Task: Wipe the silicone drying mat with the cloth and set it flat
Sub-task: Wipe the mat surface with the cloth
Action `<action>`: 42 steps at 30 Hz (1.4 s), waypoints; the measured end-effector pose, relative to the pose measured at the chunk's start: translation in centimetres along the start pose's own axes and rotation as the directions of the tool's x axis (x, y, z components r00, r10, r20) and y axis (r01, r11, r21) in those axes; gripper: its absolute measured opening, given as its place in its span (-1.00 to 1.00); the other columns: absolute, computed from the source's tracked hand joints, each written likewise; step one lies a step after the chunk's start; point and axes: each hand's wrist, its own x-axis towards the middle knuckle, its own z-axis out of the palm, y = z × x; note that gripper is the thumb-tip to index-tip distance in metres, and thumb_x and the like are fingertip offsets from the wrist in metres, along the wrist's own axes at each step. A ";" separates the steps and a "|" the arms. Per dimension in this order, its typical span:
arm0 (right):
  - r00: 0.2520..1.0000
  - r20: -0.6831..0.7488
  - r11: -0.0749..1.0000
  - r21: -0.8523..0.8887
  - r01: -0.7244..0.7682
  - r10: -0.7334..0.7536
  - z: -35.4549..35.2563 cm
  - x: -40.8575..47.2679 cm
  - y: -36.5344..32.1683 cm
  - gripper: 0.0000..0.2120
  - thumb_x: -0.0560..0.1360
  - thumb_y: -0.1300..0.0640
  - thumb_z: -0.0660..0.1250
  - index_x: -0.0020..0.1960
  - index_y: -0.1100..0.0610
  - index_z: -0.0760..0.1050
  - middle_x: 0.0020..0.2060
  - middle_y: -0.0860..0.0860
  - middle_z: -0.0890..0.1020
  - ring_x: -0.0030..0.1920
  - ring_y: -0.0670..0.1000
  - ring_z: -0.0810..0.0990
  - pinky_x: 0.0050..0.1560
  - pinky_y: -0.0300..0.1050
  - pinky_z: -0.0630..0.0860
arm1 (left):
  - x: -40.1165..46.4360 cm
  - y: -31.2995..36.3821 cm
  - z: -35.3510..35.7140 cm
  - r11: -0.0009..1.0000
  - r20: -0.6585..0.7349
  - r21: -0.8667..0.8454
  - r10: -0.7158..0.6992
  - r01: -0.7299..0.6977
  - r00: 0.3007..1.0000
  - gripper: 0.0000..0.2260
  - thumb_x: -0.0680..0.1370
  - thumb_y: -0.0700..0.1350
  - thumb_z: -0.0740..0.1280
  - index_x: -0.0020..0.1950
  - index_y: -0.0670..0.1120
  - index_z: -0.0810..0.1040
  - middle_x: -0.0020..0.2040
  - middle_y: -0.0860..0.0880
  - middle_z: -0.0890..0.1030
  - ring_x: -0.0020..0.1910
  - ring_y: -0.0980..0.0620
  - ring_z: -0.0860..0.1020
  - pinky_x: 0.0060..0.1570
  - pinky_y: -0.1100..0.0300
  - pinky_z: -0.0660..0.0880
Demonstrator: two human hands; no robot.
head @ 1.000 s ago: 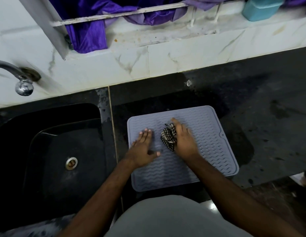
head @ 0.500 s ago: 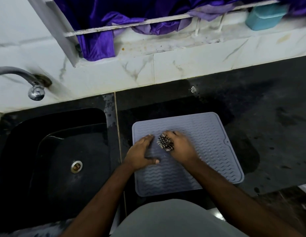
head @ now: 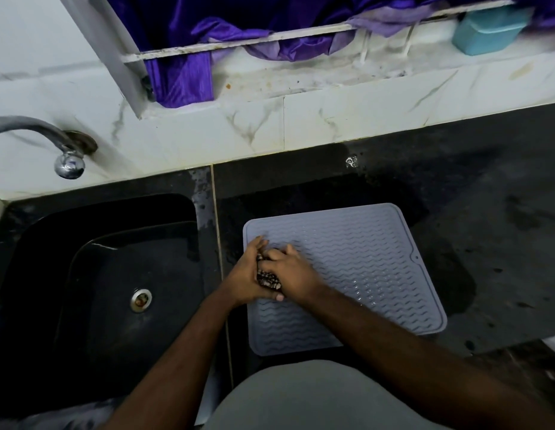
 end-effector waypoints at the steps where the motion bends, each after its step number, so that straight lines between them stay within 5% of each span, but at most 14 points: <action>1: 1.000 0.002 1.000 -0.009 -0.014 0.014 0.1 -0.1 -0.2 -0.71 0.52 -0.01 0.31 0.23 -0.08 0.54 0.28 -0.06 0.47 0.11 0.11 0.34 0.16 0.05 0.40 | 0.0 0.3 0.2 1.000 -0.011 0.027 -0.005 0.006 1.000 0.42 0.02 0.34 0.65 0.64 -0.07 -0.09 0.60 0.04 0.15 0.57 0.12 0.13 0.52 0.17 0.19; 5: 0.997 -0.033 0.994 -0.090 -0.069 0.067 -0.2 -1.8 0.6 -0.75 0.55 -0.03 0.25 0.22 -0.16 0.50 0.25 -0.10 0.43 0.10 0.14 0.35 0.10 0.10 0.45 | -0.4 1.5 1.3 0.988 0.016 0.151 -0.030 0.027 0.999 0.39 0.12 0.35 0.62 0.64 0.03 -0.24 0.65 0.03 -0.05 0.57 0.09 -0.03 0.54 0.05 0.09; 10: 0.992 -0.049 0.974 -0.188 -0.127 0.120 -2.0 -4.9 3.5 -0.69 0.57 -0.01 0.24 0.30 -0.19 0.40 0.34 -0.07 0.36 0.18 0.16 0.33 0.13 0.11 0.47 | -0.1 2.0 2.4 0.920 0.013 0.385 -0.084 0.072 0.996 0.20 0.27 0.63 0.19 0.64 0.03 -0.28 0.65 0.03 -0.22 0.61 0.09 -0.17 0.59 -0.04 -0.08; 14: 0.982 -0.053 0.947 -0.262 -0.186 0.179 -3.3 -7.2 5.8 -0.60 0.55 0.05 0.29 0.35 -0.19 0.35 0.38 -0.03 0.32 0.21 0.17 0.34 0.18 0.13 0.45 | 0.5 2.8 3.2 0.838 -0.007 0.535 -0.121 0.106 0.993 -0.21 0.58 0.38 0.09 0.65 0.09 -0.21 0.64 -0.09 -0.25 0.63 -0.06 -0.15 0.57 -0.06 -0.09; 18: 0.968 -0.078 0.910 -0.332 -0.249 0.237 -4.2 -8.9 7.8 -0.56 0.54 0.13 0.30 0.38 -0.15 0.37 0.38 0.01 0.33 0.19 0.21 0.37 0.15 0.12 0.46 | 0.5 4.1 4.1 0.768 -0.002 0.623 -0.191 0.151 0.982 -0.32 0.62 0.36 0.00 0.65 0.16 -0.16 0.63 -0.13 -0.31 0.62 -0.12 -0.18 0.57 -0.16 -0.10; 28: 0.896 -0.143 0.867 -0.230 -0.442 0.419 -5.5 -11.6 11.5 -0.63 0.58 0.10 0.20 0.36 -0.12 0.44 0.31 0.04 0.38 0.15 0.19 0.33 0.17 0.09 0.40 | 0.5 5.0 5.1 0.683 -0.023 0.699 -0.272 0.210 0.962 -0.25 0.59 0.40 0.01 0.65 0.10 -0.21 0.60 -0.18 -0.36 0.62 -0.18 -0.17 0.56 -0.18 0.00; 32: 0.852 -0.148 0.833 -0.184 -0.522 0.502 -5.3 -11.0 10.8 -0.64 0.54 0.11 0.29 0.30 -0.14 0.47 0.24 0.03 0.39 0.13 0.20 0.33 0.15 0.15 0.41 | 1.7 7.3 7.2 0.732 -0.133 0.637 -0.204 0.242 0.970 -0.15 0.55 0.44 0.06 0.65 -0.07 -0.04 0.61 -0.31 -0.12 0.60 -0.28 -0.05 0.54 -0.16 0.09; 36: 0.812 -0.145 0.796 -0.166 -0.583 0.565 -5.0 -10.7 9.8 -0.66 0.53 0.06 0.31 0.29 -0.14 0.45 0.22 0.04 0.35 0.15 0.21 0.32 0.17 0.18 0.41 | 4.5 9.4 9.9 0.764 0.027 0.645 0.023 -0.034 0.999 -0.07 0.46 0.51 0.16 0.65 0.12 -0.16 0.66 -0.07 -0.13 0.62 -0.15 -0.15 0.55 -0.20 -0.03; 39: 0.833 -0.104 0.816 -0.163 -0.554 0.544 -5.3 -10.8 10.0 -0.52 0.43 0.01 0.44 0.31 -0.13 0.41 0.26 0.03 0.34 0.19 0.21 0.31 0.20 0.17 0.40 | 5.4 9.9 11.9 0.751 0.088 0.661 -0.088 0.008 0.992 0.07 0.33 0.59 0.22 0.63 0.18 -0.23 0.65 0.04 -0.23 0.61 -0.15 -0.24 0.51 -0.31 -0.15; 42: 0.844 -0.134 0.828 -0.162 -0.536 0.520 -5.9 -11.6 11.5 -0.66 0.56 0.05 0.25 0.32 -0.11 0.43 0.29 0.06 0.34 0.20 0.20 0.31 0.18 0.14 0.41 | 5.7 9.9 12.3 0.720 0.058 0.691 -0.132 0.056 0.990 0.16 0.23 0.61 0.30 0.64 0.18 -0.17 0.64 0.06 -0.22 0.61 -0.13 -0.24 0.47 -0.42 -0.11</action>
